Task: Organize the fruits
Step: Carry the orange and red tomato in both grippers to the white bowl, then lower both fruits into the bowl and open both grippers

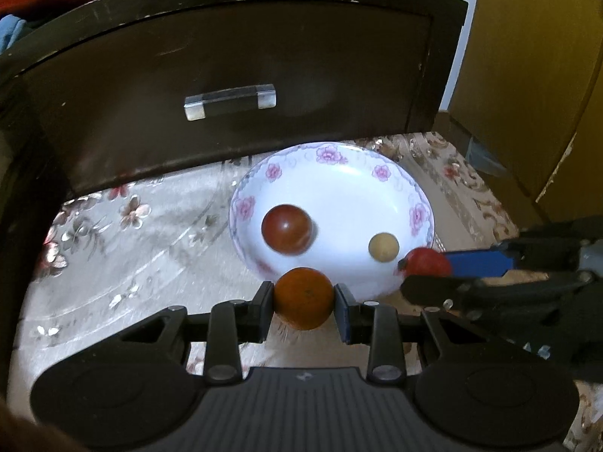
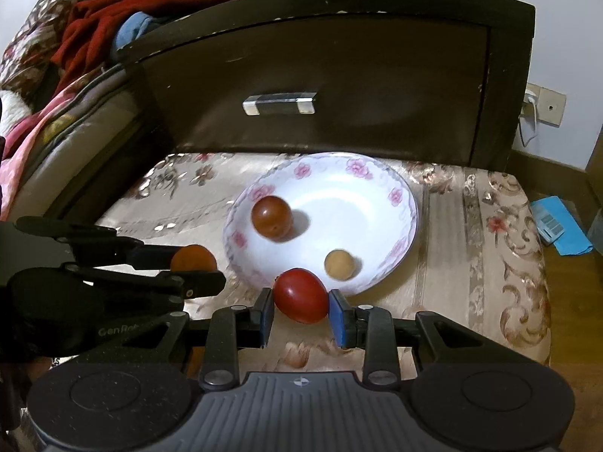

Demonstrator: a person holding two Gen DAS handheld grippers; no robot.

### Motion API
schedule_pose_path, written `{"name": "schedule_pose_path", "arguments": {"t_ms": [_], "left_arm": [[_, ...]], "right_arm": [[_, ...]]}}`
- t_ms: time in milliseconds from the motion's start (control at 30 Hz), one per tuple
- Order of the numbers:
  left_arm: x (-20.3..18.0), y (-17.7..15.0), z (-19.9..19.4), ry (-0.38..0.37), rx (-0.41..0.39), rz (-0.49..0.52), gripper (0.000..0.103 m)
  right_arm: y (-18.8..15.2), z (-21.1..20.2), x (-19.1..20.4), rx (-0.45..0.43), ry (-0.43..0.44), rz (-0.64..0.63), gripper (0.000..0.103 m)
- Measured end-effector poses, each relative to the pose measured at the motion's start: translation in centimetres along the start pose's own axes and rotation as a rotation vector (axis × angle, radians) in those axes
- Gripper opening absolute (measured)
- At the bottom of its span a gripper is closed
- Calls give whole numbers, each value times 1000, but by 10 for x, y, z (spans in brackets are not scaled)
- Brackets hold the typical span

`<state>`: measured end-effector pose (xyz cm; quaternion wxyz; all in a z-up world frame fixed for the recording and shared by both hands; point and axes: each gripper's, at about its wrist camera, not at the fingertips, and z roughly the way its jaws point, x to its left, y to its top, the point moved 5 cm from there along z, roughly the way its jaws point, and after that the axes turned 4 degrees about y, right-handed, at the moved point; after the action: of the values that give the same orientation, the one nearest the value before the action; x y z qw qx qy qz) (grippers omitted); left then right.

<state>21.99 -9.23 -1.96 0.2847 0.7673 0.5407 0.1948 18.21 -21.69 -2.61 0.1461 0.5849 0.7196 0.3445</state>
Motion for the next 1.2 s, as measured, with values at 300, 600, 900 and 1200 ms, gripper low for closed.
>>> {"name": "schedule_pose_path", "arguments": {"t_ms": [300,600,900,1200], "left_arm": [[-2,6,23,-4,19,6,41],[2,12,34,-1,16,0,41],[6,16,43,3,17,-14,41],[8,17,45,0,15,-33,43]], "right_arm": [[0,20,-10,25,-15,-9,26],[8,30,-14,10,-28,-33,26],[12,39,-20,11,-35,-38,27],[13,43,-21,8,-42,-37,29]]}}
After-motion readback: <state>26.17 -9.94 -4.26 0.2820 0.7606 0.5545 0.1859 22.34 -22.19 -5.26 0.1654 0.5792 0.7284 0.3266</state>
